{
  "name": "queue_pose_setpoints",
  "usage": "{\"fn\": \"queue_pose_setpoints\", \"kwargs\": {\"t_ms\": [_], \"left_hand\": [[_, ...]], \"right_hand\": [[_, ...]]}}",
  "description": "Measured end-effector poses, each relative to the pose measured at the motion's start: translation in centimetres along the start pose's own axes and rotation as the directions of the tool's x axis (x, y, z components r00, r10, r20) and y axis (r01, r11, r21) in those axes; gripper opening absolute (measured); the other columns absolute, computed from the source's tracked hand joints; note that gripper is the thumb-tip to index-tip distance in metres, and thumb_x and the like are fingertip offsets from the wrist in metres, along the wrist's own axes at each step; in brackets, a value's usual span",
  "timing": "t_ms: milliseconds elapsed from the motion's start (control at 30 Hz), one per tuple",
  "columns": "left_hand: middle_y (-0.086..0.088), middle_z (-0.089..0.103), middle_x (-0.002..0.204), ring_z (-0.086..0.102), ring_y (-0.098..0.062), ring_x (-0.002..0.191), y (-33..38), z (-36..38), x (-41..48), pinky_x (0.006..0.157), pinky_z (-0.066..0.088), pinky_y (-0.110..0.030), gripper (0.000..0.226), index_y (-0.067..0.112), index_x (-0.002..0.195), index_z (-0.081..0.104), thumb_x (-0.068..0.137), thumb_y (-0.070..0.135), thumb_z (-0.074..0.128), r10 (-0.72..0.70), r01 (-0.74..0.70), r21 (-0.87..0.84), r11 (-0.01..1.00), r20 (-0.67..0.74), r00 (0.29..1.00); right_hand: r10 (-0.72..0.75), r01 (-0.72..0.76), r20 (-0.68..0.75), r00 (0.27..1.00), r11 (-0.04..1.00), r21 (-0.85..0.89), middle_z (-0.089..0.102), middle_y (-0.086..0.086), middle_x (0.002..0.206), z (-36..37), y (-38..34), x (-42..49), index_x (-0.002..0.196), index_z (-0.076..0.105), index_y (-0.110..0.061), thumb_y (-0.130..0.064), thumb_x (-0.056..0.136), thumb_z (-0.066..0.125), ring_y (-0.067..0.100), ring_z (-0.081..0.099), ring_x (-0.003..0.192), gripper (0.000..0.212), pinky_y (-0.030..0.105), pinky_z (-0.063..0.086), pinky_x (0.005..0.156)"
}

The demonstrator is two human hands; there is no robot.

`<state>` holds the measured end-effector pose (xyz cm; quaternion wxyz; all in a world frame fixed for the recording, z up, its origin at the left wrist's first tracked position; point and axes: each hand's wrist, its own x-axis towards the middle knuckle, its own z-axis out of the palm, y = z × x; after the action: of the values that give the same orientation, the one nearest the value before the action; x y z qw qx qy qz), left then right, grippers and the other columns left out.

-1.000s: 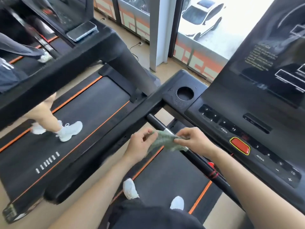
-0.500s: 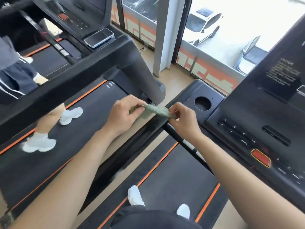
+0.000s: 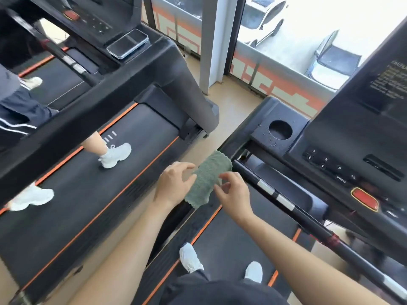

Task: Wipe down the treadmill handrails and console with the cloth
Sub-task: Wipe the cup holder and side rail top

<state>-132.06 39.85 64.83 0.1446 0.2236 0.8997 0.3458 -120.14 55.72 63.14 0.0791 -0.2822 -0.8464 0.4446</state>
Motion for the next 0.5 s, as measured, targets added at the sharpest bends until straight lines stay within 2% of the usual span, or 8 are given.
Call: {"fn": "queue_pose_setpoints", "kwargs": {"t_ms": [33,100,200,300,367,500], "left_hand": [[0.007,0.068,0.124,0.063,-0.016,0.114,0.3,0.5,0.5,0.099,0.046,-0.029,0.034,0.025,0.124,0.070,0.090,0.029,0.074,0.012,-0.012,0.011,1.000,0.064,0.998],[0.008,0.063,0.138,0.059,-0.015,0.125,0.6,1.6,0.9,0.103,0.044,-0.029,0.048,0.028,0.137,0.062,0.091,0.036,0.073,0.022,-0.027,0.027,0.999,0.175,0.984],[0.010,0.062,0.140,0.059,-0.018,0.126,0.2,2.8,0.5,0.099,0.048,-0.032,0.053,0.035,0.142,0.057,0.091,0.039,0.070,-0.016,0.010,0.038,0.999,0.174,0.985],[0.009,0.063,0.136,0.062,-0.022,0.120,0.0,3.4,0.3,0.093,0.050,-0.034,0.053,0.042,0.143,0.051,0.092,0.044,0.064,-0.044,0.039,0.041,0.998,0.135,0.990],[0.006,0.062,0.137,0.061,-0.025,0.121,0.2,3.8,0.7,0.092,0.049,-0.035,0.055,0.040,0.147,0.047,0.094,0.047,0.061,-0.064,0.055,0.068,0.996,0.148,0.987],[0.004,0.056,0.145,0.055,-0.025,0.129,0.5,4.5,2.2,0.100,0.048,-0.038,0.062,0.039,0.154,0.037,0.097,0.055,0.055,-0.104,0.081,0.119,0.990,0.209,0.972]], "right_hand": [[-0.021,0.021,-0.010,1.000,0.999,0.024,0.054,-0.008,0.114,0.5,-0.1,0.6,0.114,0.064,-0.021,-0.015,0.088,0.070,0.005,0.061,0.091,0.027,0.017,0.048,0.082],[-0.118,0.119,0.027,0.993,0.991,-0.054,0.050,-0.003,0.136,1.4,0.0,1.6,0.130,0.060,-0.019,-0.013,0.089,0.070,0.019,0.054,0.117,0.043,0.030,0.046,0.101],[-0.270,0.304,0.168,0.948,0.925,-0.227,0.044,0.006,0.154,2.3,1.0,2.4,0.143,0.054,-0.015,-0.011,0.094,0.065,0.027,0.032,0.144,0.051,0.042,0.031,0.119],[-0.348,0.429,0.269,0.898,0.829,-0.358,0.035,0.002,0.160,2.1,2.4,3.3,0.150,0.045,-0.017,-0.014,0.098,0.057,0.026,0.022,0.151,0.053,0.043,0.024,0.123],[-0.388,0.484,0.299,0.872,0.776,-0.404,0.035,0.001,0.160,1.5,3.2,4.4,0.150,0.044,-0.017,-0.019,0.099,0.055,0.026,0.024,0.150,0.052,0.045,0.026,0.122],[-0.453,0.566,0.342,0.823,0.700,-0.435,0.042,0.000,0.154,-0.4,3.3,6.9,0.145,0.049,-0.017,-0.031,0.097,0.057,0.028,0.032,0.145,0.051,0.050,0.029,0.118]]}}
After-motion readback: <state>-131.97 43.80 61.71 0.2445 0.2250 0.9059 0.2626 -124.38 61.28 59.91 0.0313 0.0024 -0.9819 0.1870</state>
